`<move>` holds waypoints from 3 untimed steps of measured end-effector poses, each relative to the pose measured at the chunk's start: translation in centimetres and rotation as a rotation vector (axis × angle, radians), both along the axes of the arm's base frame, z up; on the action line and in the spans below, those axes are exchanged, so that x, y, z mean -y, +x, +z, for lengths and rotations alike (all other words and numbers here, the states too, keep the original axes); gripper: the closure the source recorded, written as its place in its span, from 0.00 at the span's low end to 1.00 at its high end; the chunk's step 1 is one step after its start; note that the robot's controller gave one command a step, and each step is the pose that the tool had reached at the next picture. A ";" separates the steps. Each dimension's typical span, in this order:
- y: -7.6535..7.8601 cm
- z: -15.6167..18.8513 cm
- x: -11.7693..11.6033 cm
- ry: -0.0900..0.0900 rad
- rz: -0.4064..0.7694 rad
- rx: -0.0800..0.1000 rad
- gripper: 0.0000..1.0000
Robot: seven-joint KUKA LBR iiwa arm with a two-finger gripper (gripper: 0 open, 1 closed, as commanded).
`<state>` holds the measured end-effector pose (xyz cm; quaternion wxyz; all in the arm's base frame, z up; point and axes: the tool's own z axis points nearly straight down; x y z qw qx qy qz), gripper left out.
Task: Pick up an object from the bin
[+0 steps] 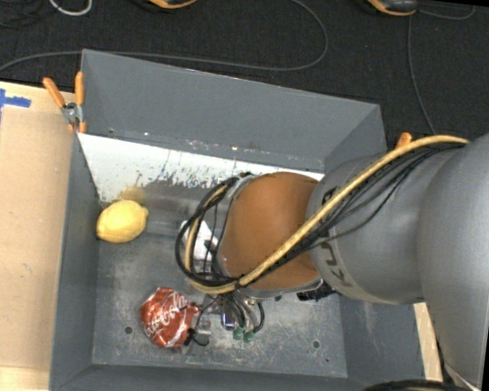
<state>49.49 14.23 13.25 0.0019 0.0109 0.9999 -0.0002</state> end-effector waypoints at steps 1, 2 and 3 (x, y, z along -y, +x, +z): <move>-0.5 -3.5 1.8 -0.002 -0.079 -0.018 0.00; -0.4 -6.4 1.4 0.001 -0.081 -0.003 0.00; -0.3 -6.3 1.4 0.001 -0.102 -0.010 1.00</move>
Offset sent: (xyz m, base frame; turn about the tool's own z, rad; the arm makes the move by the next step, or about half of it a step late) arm -0.0036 -0.0132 -0.0625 0.0808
